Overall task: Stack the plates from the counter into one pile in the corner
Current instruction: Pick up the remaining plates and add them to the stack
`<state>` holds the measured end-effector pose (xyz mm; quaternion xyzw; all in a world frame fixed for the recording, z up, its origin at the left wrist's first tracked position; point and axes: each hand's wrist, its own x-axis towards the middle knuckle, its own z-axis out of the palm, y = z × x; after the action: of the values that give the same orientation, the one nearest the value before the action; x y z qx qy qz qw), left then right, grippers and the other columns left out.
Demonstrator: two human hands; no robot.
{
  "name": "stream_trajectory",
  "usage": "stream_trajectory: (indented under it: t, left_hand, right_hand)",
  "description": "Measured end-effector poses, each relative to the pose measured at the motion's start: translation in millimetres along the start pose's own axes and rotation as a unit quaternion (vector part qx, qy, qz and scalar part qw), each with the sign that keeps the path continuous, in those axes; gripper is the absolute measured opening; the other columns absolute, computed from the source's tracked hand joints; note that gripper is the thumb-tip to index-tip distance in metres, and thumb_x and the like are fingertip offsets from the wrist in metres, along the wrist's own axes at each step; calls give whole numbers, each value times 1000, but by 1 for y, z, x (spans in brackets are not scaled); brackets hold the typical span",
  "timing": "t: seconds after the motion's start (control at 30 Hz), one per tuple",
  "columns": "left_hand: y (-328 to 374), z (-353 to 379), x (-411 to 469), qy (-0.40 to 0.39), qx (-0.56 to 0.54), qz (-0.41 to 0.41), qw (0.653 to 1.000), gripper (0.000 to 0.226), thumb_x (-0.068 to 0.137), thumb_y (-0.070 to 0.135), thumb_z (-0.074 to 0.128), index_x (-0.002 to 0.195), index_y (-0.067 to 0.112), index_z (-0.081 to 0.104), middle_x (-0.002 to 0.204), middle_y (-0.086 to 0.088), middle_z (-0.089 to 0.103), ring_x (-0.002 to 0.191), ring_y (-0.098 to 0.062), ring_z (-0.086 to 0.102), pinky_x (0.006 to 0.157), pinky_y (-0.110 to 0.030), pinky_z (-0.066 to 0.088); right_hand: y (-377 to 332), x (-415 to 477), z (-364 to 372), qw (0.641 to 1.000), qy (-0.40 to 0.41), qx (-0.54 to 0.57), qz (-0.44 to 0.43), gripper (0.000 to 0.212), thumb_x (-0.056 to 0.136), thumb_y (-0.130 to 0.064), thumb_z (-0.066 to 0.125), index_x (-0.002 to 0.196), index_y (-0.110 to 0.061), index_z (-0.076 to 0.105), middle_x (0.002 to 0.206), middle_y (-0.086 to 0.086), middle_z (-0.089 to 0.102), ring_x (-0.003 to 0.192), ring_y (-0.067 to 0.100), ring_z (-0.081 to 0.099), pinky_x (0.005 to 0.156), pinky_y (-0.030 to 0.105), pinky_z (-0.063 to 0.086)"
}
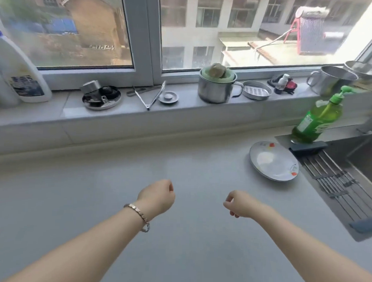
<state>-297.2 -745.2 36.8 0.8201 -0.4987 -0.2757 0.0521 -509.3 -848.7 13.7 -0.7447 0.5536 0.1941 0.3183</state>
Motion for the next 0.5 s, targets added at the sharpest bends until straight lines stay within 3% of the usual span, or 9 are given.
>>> stream_trajectory:
  t: [0.1,0.23,0.33,0.4,0.5]
  left_hand:
    - [57,22,32,-20,6,-11,1000,27,90,20,38,110,21,57,114,-1,64,100,-24,59,76,-26,41]
    - [117,45,69,-37,12,-20,999,26,89,19,39,107,21,58,111,0,64,91,-22,55,75,-26,40]
    - [146,58,87,-48,11,-19,999,26,89,19,39,106,21,58,109,-1,65,95,-23,58,77,-27,42]
    - [158,65,96,-55,14,-16,998,25,89,19,39,105,21,58,107,-1,65,89,-23,56,73,-26,42]
    - [167,72,106,-57,17,-15,998,25,89,19,39,105,21,57,105,-1,65,86,-23,56,73,-26,43]
  right_hand:
    - [70,27,-30,998,24,28,42,23,90,-24,45,98,-11,61,91,6,68,77,20,57,72,26,47]
    - [147,60,-63,989,60,89,102,25,91,-26,42,78,-7,53,85,9,59,76,23,55,70,28,42]
    - [186,81,-84,974,78,146,157,28,94,-30,36,83,-8,48,87,11,60,92,30,65,75,30,45]
    - [201,95,-92,940,96,262,197,29,93,-29,37,99,-3,47,79,11,57,90,33,68,69,30,45]
    - [208,113,-97,835,112,475,255,46,94,-28,40,128,1,31,101,10,50,92,36,68,55,30,47]
